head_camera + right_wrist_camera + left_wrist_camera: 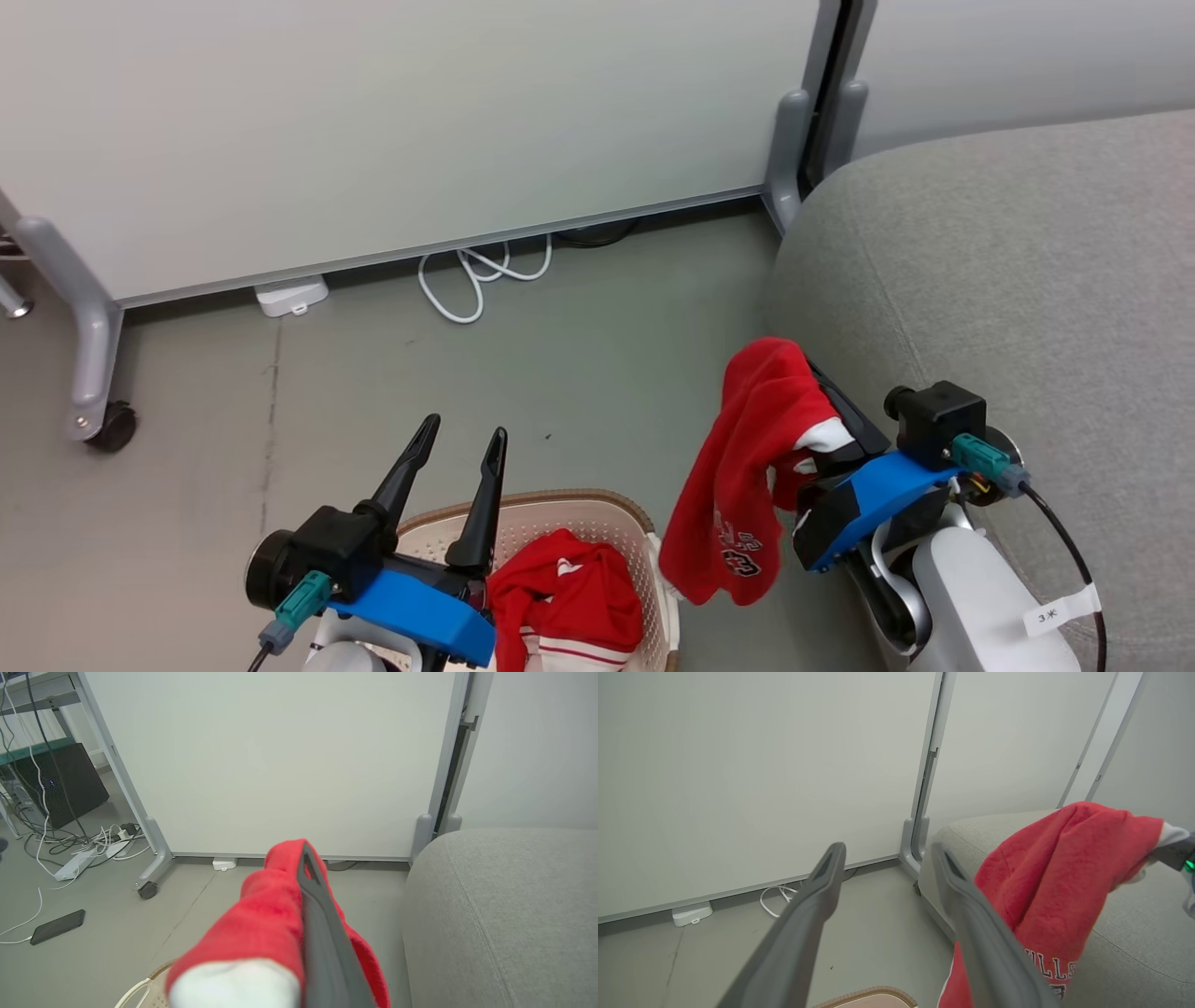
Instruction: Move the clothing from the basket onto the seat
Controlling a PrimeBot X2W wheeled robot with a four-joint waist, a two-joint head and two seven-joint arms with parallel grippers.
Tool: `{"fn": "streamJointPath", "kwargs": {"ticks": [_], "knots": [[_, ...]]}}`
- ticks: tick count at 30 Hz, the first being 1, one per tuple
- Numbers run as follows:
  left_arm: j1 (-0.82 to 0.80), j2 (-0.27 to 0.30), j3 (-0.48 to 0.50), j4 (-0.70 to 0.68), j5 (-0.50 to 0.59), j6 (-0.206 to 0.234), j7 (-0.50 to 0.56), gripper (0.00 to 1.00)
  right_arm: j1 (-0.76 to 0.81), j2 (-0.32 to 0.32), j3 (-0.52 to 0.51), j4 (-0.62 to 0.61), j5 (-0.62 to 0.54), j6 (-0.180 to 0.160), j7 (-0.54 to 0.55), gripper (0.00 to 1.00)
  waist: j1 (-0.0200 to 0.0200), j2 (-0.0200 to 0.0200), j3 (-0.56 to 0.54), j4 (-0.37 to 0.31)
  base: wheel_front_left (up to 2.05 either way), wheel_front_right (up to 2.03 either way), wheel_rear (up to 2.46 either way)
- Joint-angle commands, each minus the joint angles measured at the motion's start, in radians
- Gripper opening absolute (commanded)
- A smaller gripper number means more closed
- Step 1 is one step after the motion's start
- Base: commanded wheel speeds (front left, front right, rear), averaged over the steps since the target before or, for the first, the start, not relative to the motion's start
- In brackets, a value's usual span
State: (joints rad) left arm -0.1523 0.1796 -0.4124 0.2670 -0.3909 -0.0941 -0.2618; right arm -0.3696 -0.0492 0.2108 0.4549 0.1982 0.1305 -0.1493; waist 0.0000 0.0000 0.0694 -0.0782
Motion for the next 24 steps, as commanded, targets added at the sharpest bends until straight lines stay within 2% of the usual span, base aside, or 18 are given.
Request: {"fn": "streamJointPath", "kwargs": {"ticks": [1,14,24], "knots": [[0.003,-0.004,0.009,0.002,0.011,-0.006,-0.005,1.00,0.012,-0.002,0.003,-0.009,0.005,0.000,0.002,0.00,0.0000,0.0000,0.003,-0.018,0.00,0.00,0.00],[-0.009,-0.030,0.046,0.005,0.066,-0.034,-0.005,1.00,0.026,-0.002,0.050,-0.036,0.025,0.000,-0.006,0.00,0.0000,0.0000,0.022,-0.228,0.00,0.00,0.00],[-0.029,-0.013,0.039,0.012,0.078,-0.039,-0.005,1.00,0.034,-0.002,0.054,-0.058,0.045,0.000,-0.023,0.00,0.0000,0.0000,0.061,-0.358,0.00,0.00,0.00]]}}
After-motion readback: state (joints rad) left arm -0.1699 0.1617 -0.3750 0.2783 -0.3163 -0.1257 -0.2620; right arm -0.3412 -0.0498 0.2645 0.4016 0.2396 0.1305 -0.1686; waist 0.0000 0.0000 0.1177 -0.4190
